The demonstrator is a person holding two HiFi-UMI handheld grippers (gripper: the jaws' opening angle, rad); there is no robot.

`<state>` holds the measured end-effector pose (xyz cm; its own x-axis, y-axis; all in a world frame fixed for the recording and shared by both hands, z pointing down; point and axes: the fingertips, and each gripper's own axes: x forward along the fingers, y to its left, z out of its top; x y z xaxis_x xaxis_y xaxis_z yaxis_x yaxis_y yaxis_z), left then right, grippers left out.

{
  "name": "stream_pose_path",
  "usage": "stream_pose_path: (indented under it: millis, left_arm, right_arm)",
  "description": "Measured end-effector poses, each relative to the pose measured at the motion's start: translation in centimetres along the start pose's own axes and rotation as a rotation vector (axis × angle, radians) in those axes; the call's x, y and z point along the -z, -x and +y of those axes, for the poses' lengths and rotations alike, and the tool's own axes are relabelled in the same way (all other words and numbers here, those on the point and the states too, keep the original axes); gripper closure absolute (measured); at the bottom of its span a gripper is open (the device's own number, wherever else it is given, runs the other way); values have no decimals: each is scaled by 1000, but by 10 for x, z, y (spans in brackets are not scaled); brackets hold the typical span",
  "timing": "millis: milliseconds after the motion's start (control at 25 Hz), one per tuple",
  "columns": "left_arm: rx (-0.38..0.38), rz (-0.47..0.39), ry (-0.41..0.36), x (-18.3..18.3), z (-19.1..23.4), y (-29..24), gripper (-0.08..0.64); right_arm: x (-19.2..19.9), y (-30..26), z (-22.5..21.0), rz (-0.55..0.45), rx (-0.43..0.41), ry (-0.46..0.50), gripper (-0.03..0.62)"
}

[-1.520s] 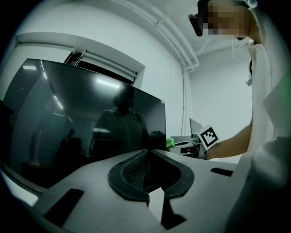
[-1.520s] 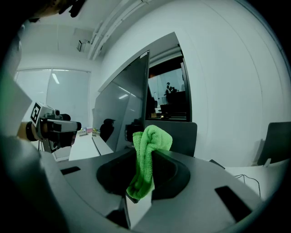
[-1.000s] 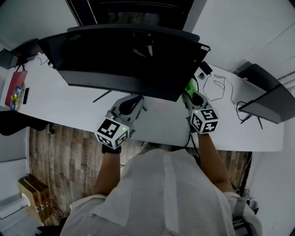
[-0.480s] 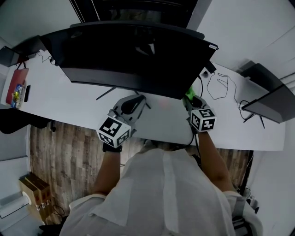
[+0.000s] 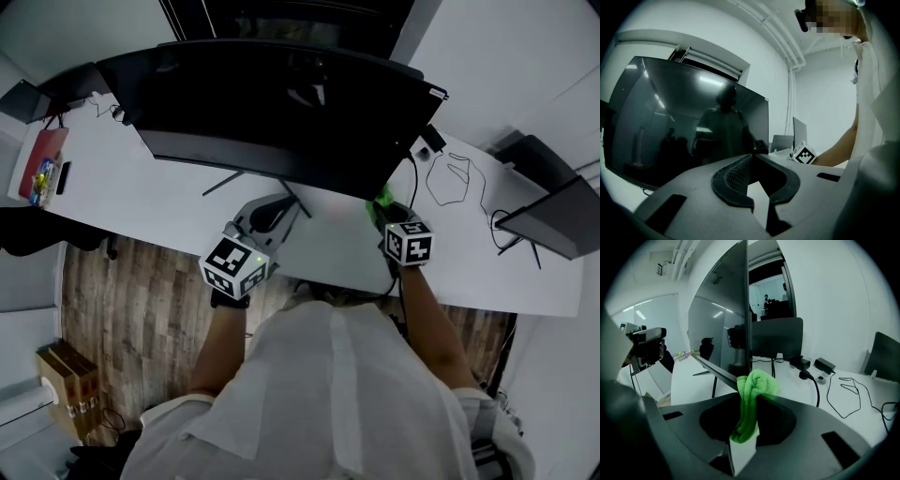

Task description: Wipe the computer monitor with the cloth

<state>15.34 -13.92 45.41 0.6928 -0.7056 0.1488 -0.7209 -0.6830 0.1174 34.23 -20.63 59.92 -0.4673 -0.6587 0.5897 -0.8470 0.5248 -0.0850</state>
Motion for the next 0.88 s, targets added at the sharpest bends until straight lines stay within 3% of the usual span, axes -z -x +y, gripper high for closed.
stream_pose_path:
  millis: [480,880]
  left_arm:
    - [-39,4,3,-5,-34,3,531]
    - [-90,13,-3,-4,-40,21,531]
  right_arm:
    - [15,10,19,100,-103,-39,522]
    - [14,10,32,114,-157,-35,522]
